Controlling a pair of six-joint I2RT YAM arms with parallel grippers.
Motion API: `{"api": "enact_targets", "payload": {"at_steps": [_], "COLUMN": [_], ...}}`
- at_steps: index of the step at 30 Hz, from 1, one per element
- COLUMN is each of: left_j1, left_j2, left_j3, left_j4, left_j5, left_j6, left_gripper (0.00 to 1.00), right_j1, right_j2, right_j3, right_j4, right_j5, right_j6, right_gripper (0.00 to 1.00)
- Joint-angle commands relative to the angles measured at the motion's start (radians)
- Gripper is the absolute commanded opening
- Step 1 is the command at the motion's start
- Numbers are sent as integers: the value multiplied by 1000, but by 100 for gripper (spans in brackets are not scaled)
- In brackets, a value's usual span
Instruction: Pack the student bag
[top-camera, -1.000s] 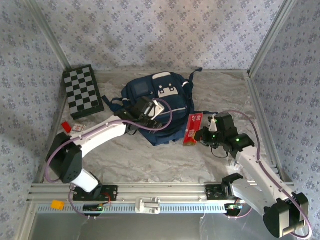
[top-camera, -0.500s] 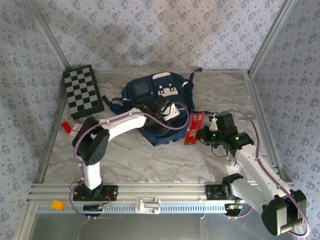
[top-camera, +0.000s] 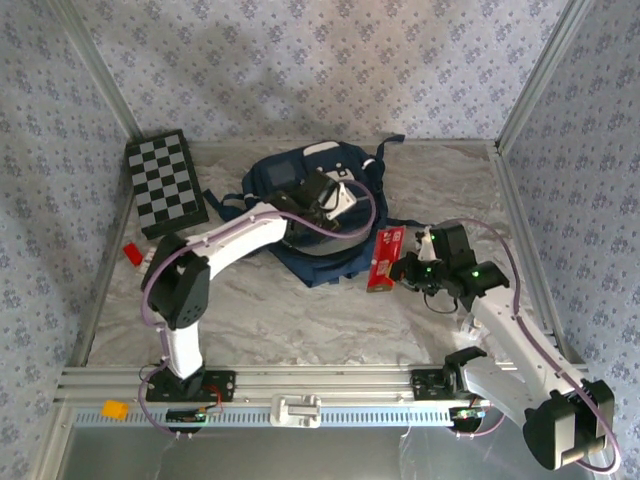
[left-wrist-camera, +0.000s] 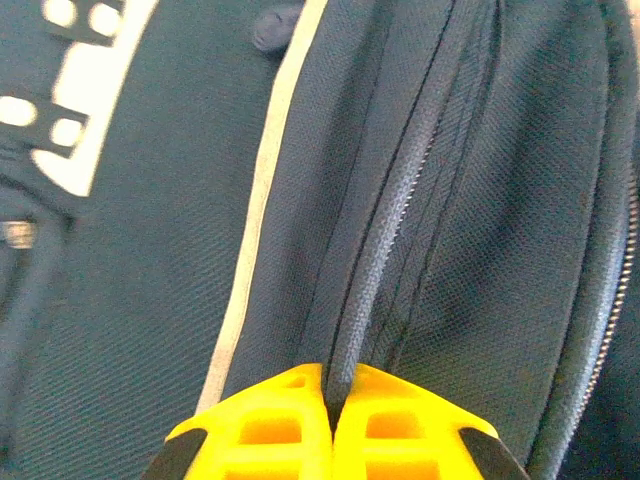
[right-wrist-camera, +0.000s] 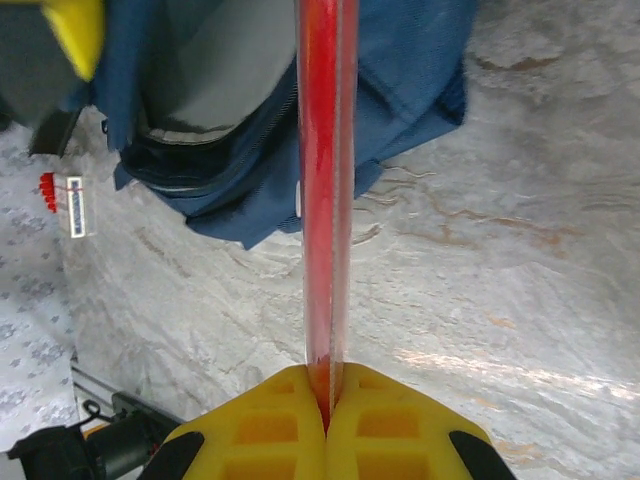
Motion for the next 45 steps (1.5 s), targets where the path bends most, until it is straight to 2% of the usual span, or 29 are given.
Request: {"api": "enact_targets", "payload": {"at_steps": [1,3,7,9,13,18,21,23,26,29,31,38,42,45], "left_j1": [10,10,11,10,11,13,13,18,25,31,38,42,41,41], "left_j2": [-138,-154,-167,-168,-181,-193,-202,-198,-202,-201,-198,-189,-197,-212], "left_j3": [111,139,154,157,134,112,92,102,94,80,80,9,-71,-118], "left_j4": [10,-8,-16,-26,-25,-18,4,-7,4,12,4,11,38,61], "left_j5": [-6,0,12,12,48,33,30,23,22,24,25,70,100,141], "left_j6": [-131,-161,-207,-221,-209,-226,-233,-248,-254,-256,-268,-312,-372,-446], "left_gripper": [0,0,0,0,0,0,0,0,0,0,0,0,13,17], "right_j1": [36,70,125,116,105,131,128,136,139,134,132,141,178,214], "right_j2": [61,124,286,389,582,747,855,885,881,807,734,434,318,254], "right_j3": [59,79,128,168,253,359,443,443,420,384,348,168,145,116], "right_j4": [77,146,402,477,686,723,687,695,691,618,545,378,216,185], "right_j5": [-54,-50,-8,20,-43,26,10,20,42,109,184,337,434,451], "right_j6": [28,48,64,83,101,47,27,31,10,-34,-53,-64,-29,4], "right_gripper": [0,0,0,0,0,0,5,17,33,51,57,64,65,65]}}
